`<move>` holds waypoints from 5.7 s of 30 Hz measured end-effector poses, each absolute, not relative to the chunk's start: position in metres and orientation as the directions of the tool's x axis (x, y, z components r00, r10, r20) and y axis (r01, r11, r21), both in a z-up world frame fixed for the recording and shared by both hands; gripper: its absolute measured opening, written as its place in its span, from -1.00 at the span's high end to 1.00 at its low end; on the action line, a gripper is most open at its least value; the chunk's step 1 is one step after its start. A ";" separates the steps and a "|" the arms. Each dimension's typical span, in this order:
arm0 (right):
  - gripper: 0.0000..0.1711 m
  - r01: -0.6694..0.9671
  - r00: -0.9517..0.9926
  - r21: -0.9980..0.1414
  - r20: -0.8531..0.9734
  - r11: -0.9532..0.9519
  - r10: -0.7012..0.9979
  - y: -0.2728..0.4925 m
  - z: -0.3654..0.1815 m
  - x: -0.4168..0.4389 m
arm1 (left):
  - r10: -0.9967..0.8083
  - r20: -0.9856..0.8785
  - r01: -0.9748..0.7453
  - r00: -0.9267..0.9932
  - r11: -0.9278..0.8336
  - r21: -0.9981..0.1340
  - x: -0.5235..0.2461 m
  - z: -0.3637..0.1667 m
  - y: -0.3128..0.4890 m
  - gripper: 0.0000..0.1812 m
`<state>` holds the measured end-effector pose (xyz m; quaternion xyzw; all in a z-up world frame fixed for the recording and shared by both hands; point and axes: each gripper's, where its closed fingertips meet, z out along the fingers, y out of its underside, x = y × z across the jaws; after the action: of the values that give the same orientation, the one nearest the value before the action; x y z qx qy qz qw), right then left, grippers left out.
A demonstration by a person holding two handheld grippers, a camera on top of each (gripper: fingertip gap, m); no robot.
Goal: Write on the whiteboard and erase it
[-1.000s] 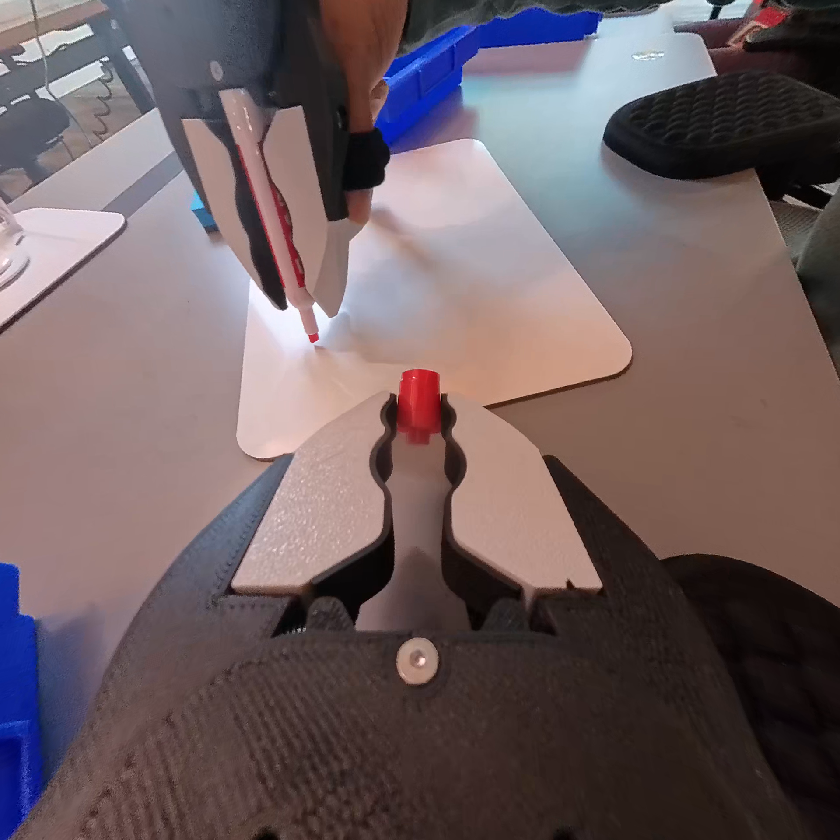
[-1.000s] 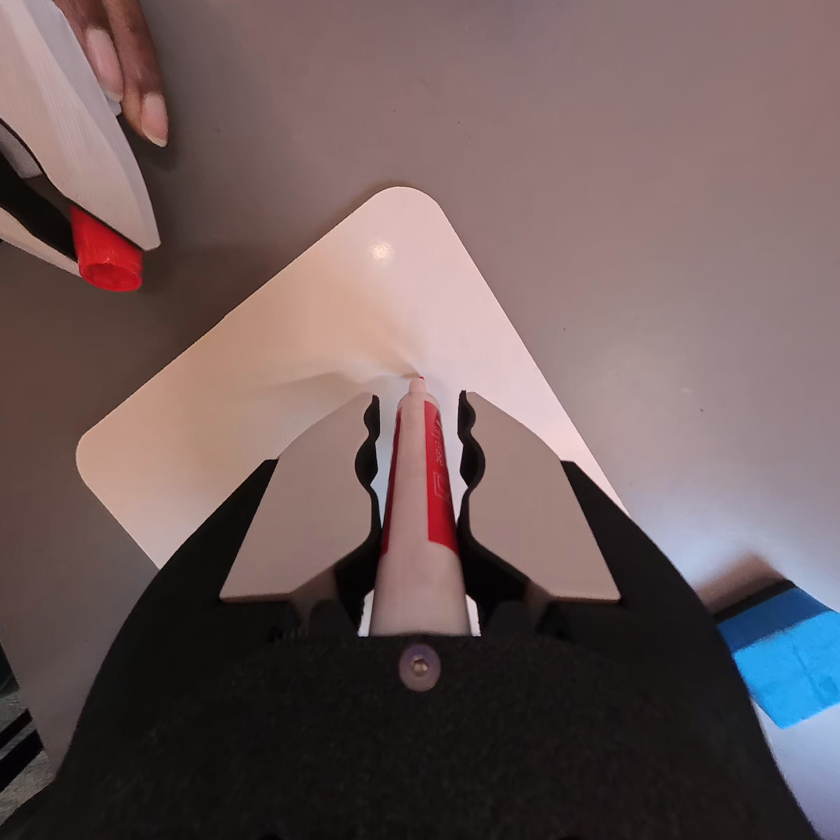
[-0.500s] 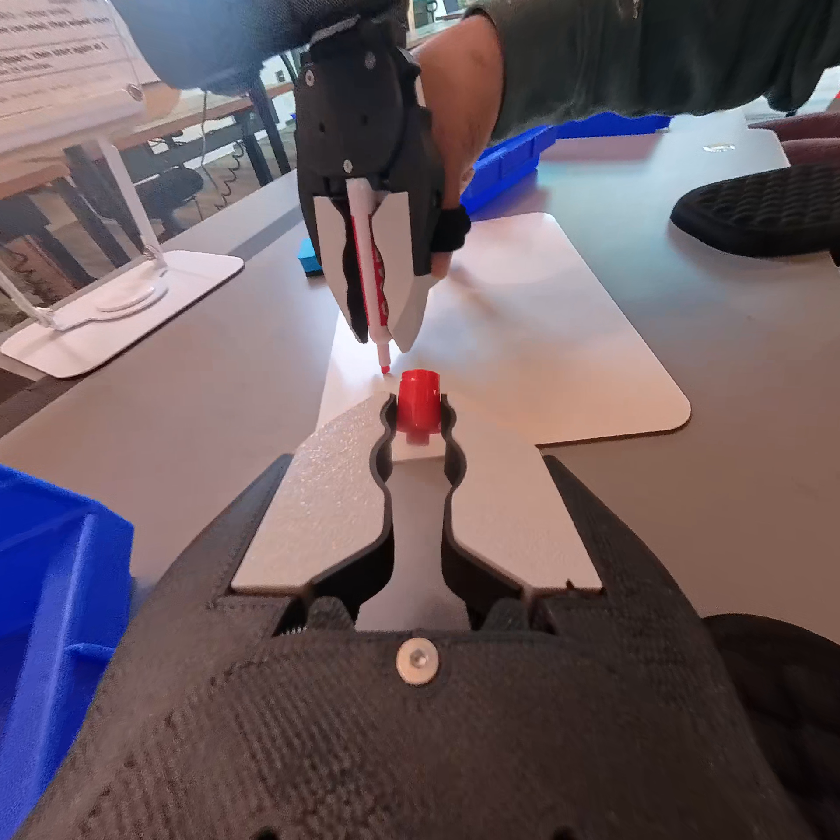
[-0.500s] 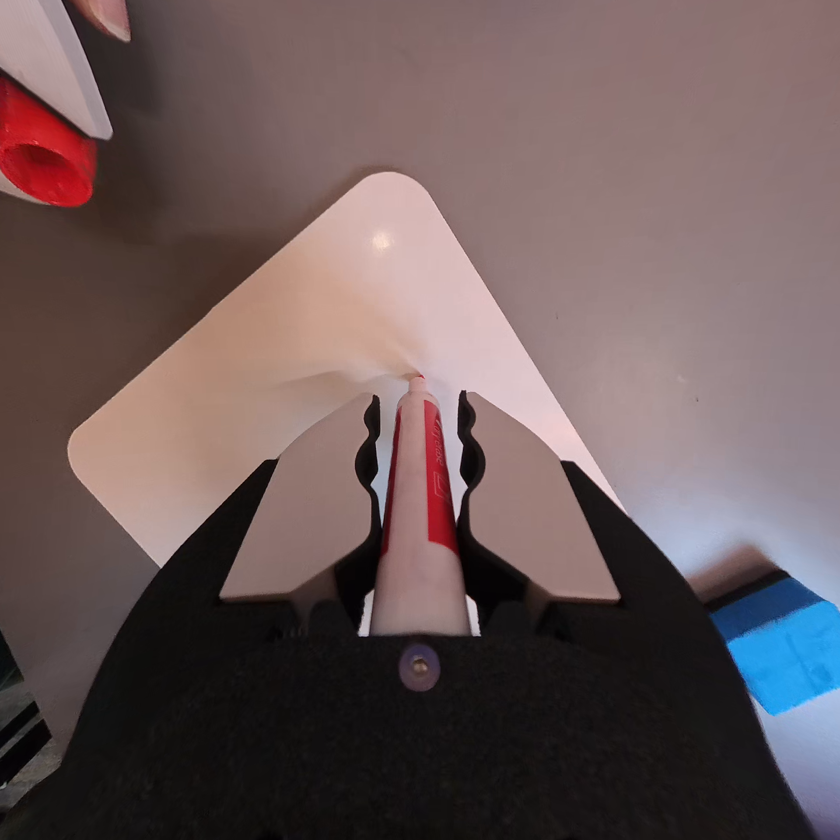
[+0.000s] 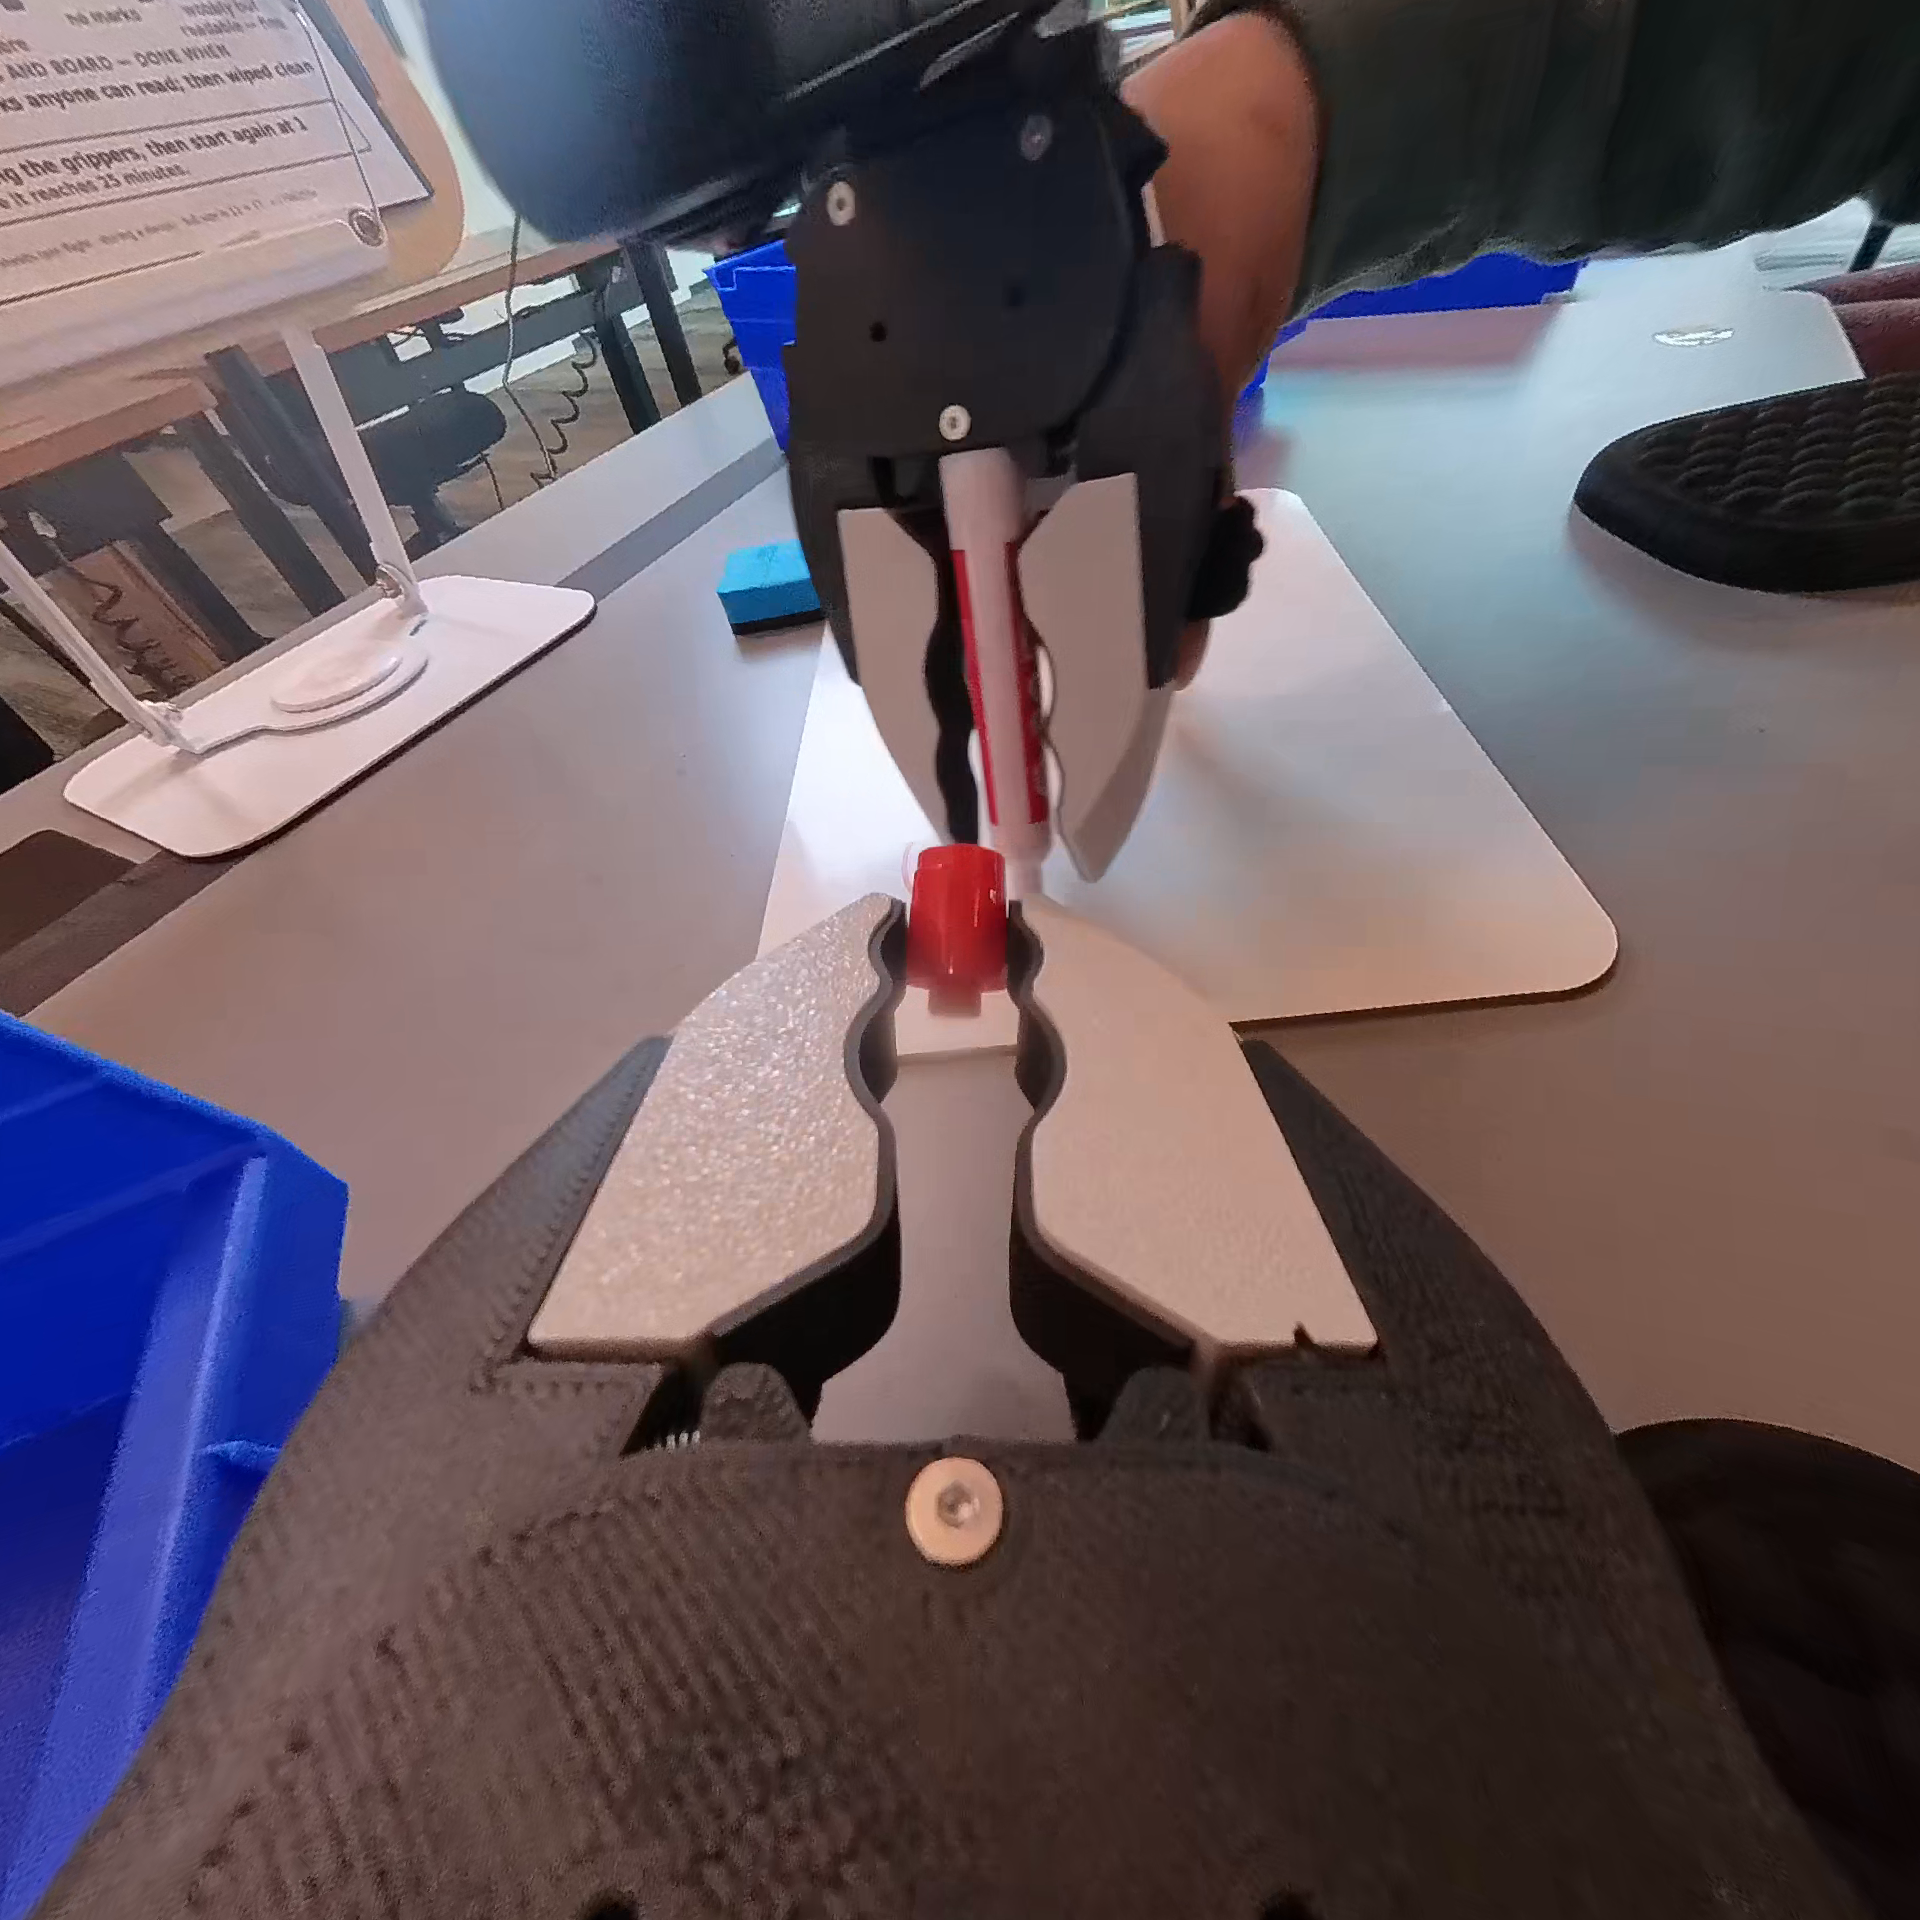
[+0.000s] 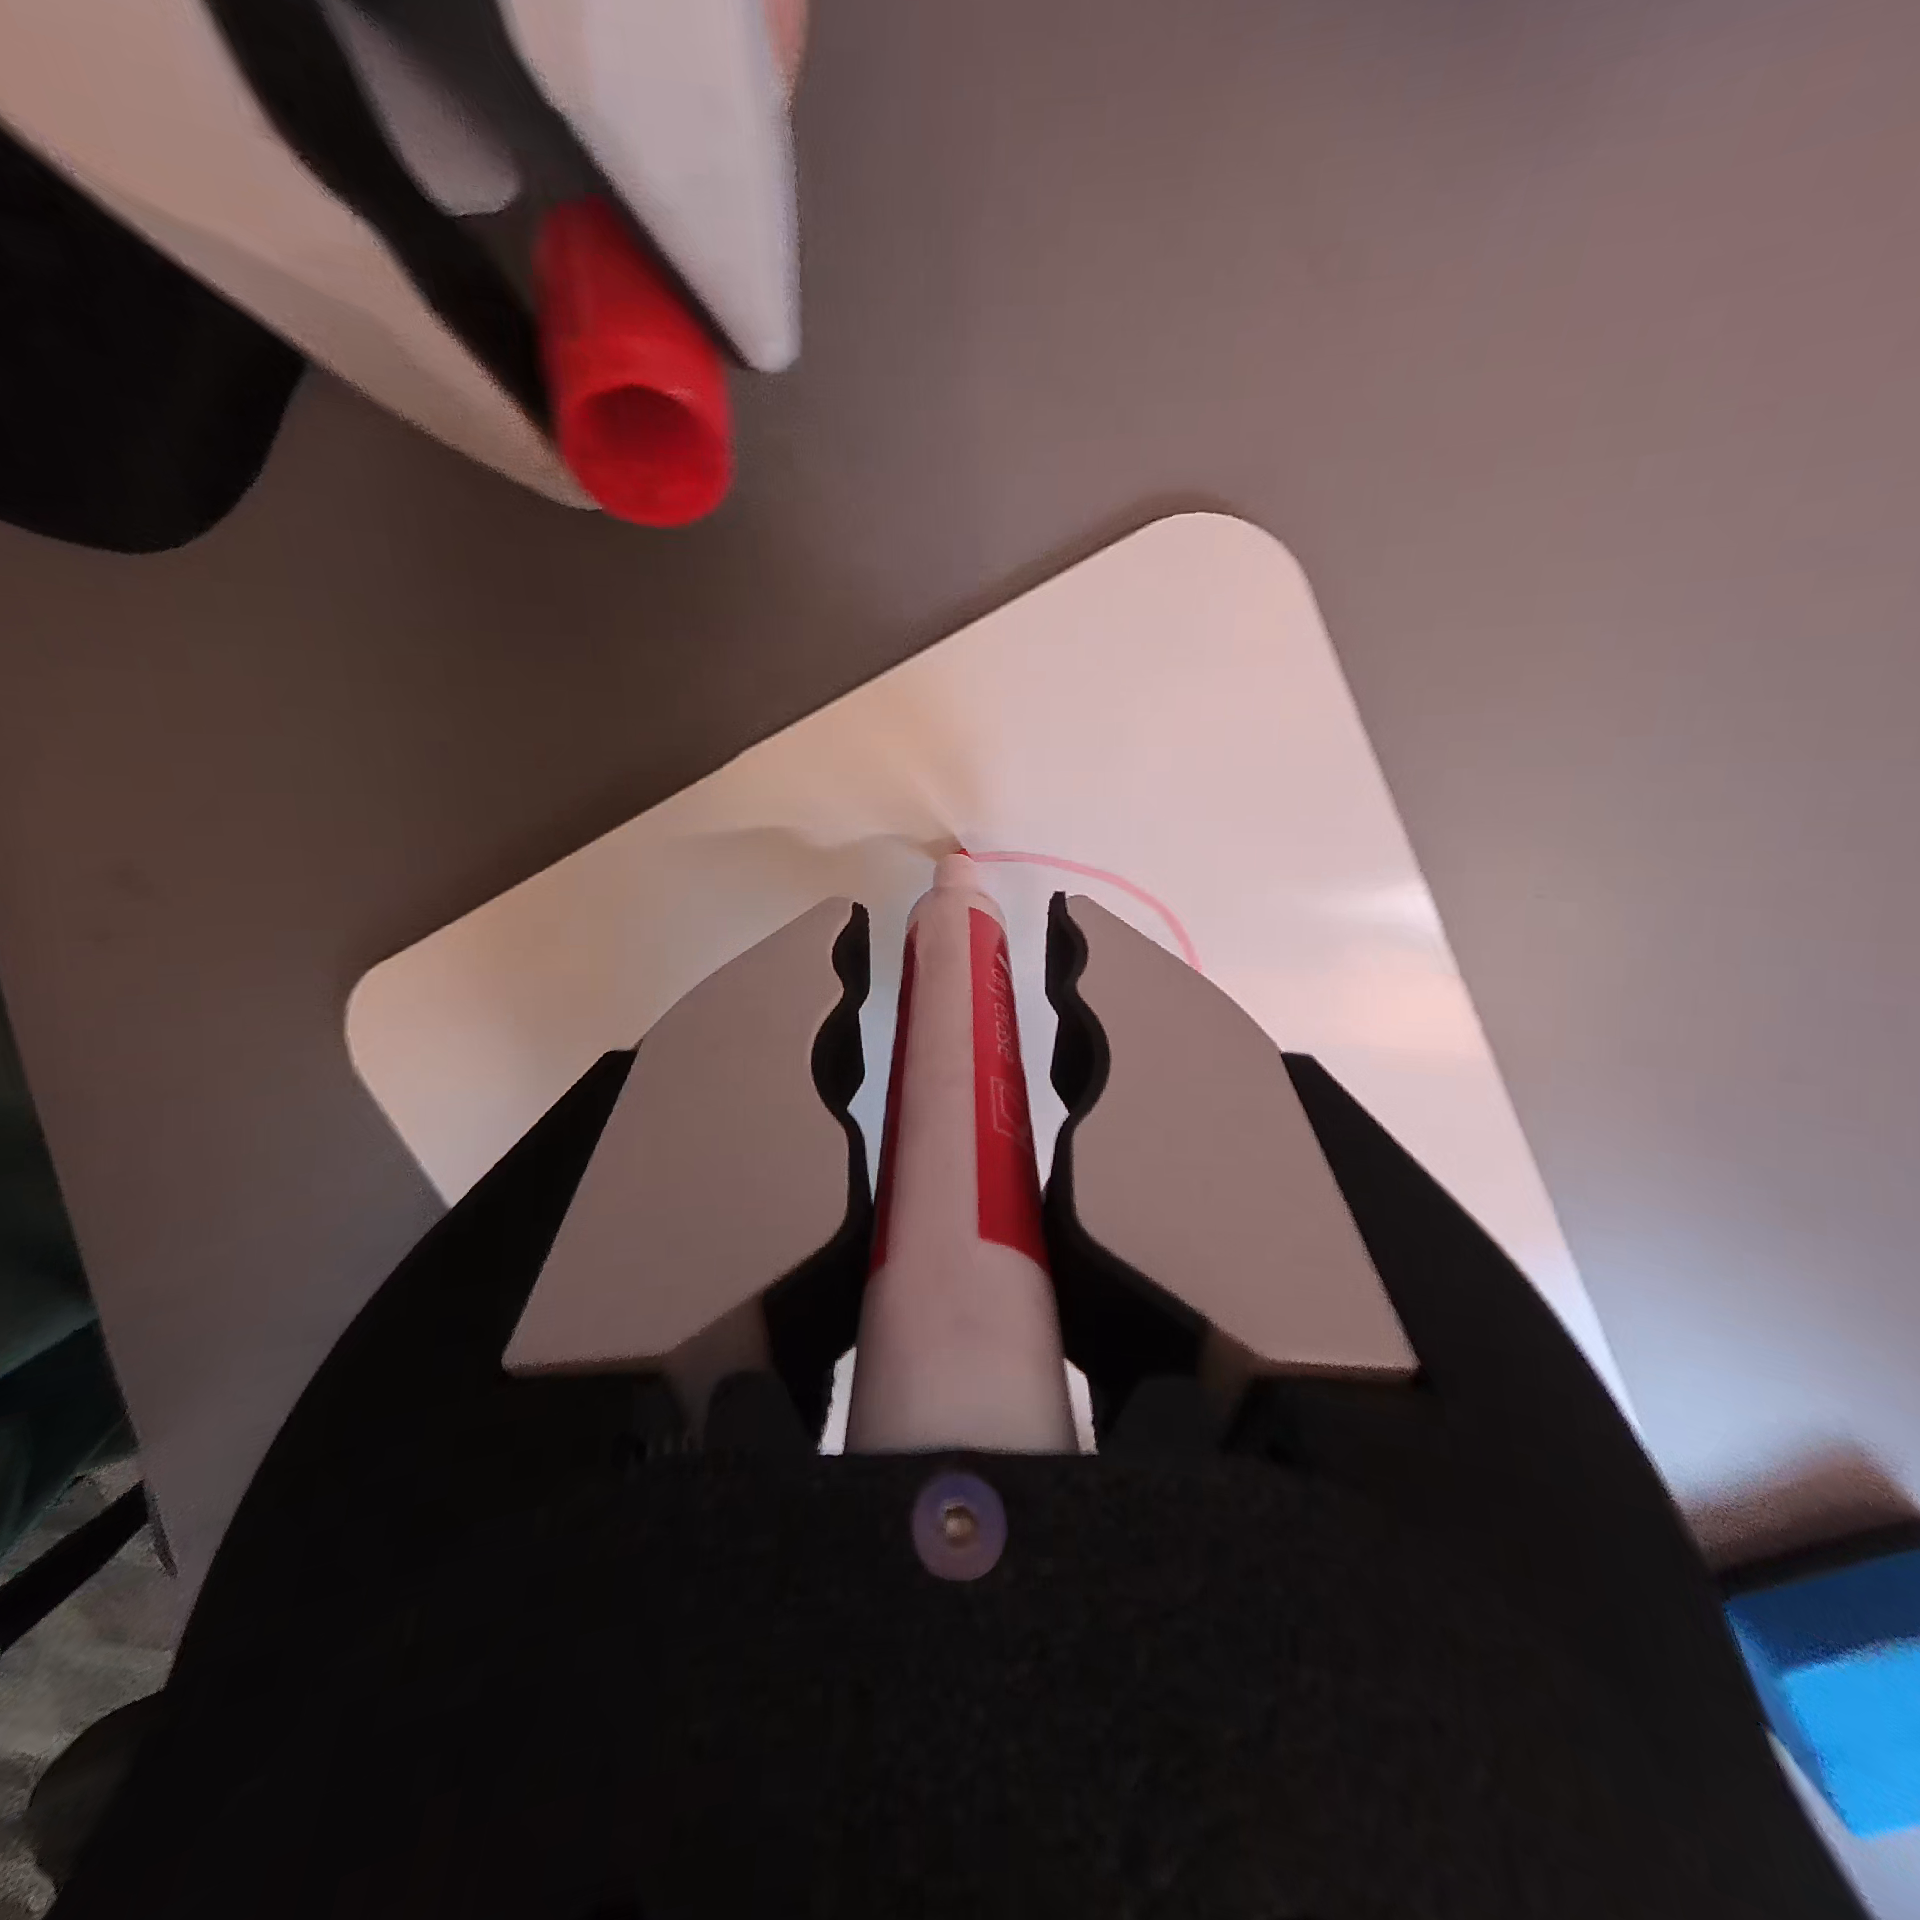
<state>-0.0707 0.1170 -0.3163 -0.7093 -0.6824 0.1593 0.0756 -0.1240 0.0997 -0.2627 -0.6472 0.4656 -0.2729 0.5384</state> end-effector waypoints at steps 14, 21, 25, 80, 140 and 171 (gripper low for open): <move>0.62 0.967 0.086 -0.228 -0.139 -0.116 0.987 0.074 -0.316 -0.006 | -0.900 -0.145 -0.326 0.411 0.003 -0.945 -0.123 -0.266 0.099 0.80; 0.62 0.959 0.193 -0.197 -0.066 -0.203 0.979 0.127 -0.316 0.020 | -0.893 -0.148 -0.320 0.424 0.005 -0.947 -0.124 -0.264 0.100 0.80; 0.62 0.957 0.196 -0.211 -0.036 -0.199 0.980 0.154 -0.316 0.009 | -0.893 -0.144 -0.319 0.426 0.001 -0.948 -0.125 -0.263 0.101 0.80; 0.61 0.863 0.280 -0.412 -0.091 -0.292 0.956 0.171 -0.305 0.027 | -0.904 -0.143 -0.357 0.403 -0.012 -0.934 -0.123 -0.274 0.102 0.80; 0.61 0.867 0.351 -0.367 -0.029 -0.337 0.936 0.210 -0.319 0.052 | -0.913 -0.129 -0.368 0.388 -0.025 -0.929 -0.122 -0.278 0.100 0.80; 0.61 0.887 0.374 -0.297 0.011 -0.354 0.927 0.149 -0.318 0.106 | -0.913 -0.139 -0.384 0.382 -0.020 -0.923 -0.120 -0.281 0.099 0.80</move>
<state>0.1057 0.1494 -0.3184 -0.8190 -0.5537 0.0798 0.1276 -0.1204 0.0986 -0.2810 -0.6634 0.4888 -0.2644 0.5011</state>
